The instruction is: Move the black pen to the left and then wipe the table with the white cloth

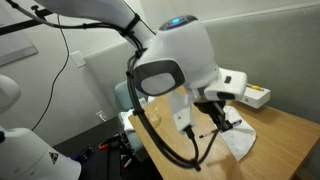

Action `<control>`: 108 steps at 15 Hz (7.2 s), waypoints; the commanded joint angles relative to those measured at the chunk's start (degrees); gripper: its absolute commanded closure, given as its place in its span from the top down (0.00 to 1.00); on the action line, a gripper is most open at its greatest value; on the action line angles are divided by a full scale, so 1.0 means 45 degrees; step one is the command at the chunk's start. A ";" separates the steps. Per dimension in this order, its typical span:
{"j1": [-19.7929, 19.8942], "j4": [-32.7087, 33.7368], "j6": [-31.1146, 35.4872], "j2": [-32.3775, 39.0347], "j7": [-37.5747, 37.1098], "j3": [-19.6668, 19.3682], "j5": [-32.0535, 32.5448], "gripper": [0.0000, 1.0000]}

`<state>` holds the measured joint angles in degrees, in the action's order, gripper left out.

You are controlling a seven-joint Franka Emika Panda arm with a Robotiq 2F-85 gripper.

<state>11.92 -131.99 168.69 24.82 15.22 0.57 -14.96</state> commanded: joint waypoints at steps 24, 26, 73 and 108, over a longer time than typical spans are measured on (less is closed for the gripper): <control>-0.3235 0.3826 -0.1252 0.3506 -0.0159 0.2894 0.2891 0.37; -0.3224 0.3922 -0.1231 0.3635 -0.0176 0.2916 0.3104 0.50; 0.1333 0.4141 0.1102 0.4215 -0.0450 0.1761 0.2258 0.66; 0.1748 0.1971 -0.2994 0.2400 0.0313 0.2430 0.1754 0.00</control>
<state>21.84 -121.04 157.76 37.63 14.35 10.51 -5.94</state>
